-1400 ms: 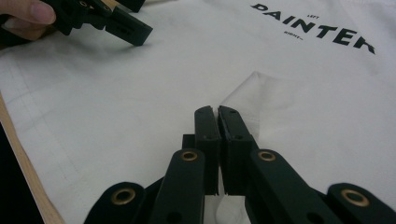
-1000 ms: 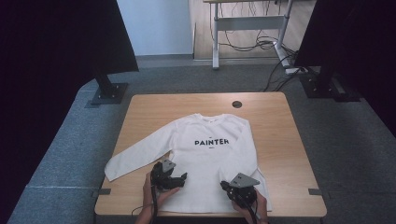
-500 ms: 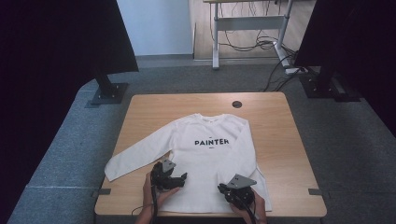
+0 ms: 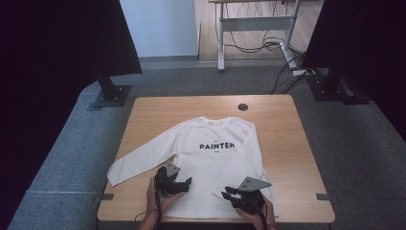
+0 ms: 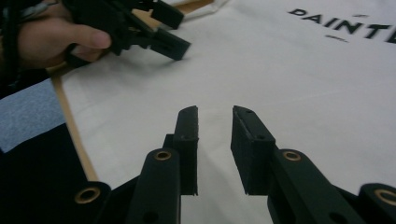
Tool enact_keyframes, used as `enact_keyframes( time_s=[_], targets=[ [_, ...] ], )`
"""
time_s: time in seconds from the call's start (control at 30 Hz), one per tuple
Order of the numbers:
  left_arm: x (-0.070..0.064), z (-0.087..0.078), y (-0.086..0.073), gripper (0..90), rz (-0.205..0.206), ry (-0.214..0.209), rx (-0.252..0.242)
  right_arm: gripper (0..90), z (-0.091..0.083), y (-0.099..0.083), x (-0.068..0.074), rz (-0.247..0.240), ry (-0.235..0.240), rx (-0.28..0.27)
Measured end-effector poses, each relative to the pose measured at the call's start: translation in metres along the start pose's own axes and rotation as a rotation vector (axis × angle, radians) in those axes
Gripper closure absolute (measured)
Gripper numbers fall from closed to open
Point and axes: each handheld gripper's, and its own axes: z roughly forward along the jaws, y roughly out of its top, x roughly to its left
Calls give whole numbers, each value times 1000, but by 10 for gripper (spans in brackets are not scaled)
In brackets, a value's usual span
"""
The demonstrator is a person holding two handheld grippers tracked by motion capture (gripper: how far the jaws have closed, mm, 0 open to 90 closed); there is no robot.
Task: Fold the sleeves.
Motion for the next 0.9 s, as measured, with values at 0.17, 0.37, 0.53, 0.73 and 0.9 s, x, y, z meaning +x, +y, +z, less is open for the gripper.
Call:
enact_keyframes(
  time_s=[0.17, 0.37, 0.53, 0.73, 0.9],
  targets=[
    [0, 0, 0, 198, 2, 0, 2, 671, -1, 0, -13, 22, -69, 19],
    [0, 0, 0, 197, 3, -2, 3, 501, 15, 8, -30, -17, -216, 88],
    [0, 0, 0, 197, 3, -3, 2, 357, 30, 12, -45, 13, -319, 115],
    [0, 0, 0, 197, 3, -2, 2, 301, 35, 5, -52, 46, -354, 129],
    [-1, 1, 1, 197, 2, 1, 2, 297, 32, 4, -54, 47, -351, 129]
  ],
)
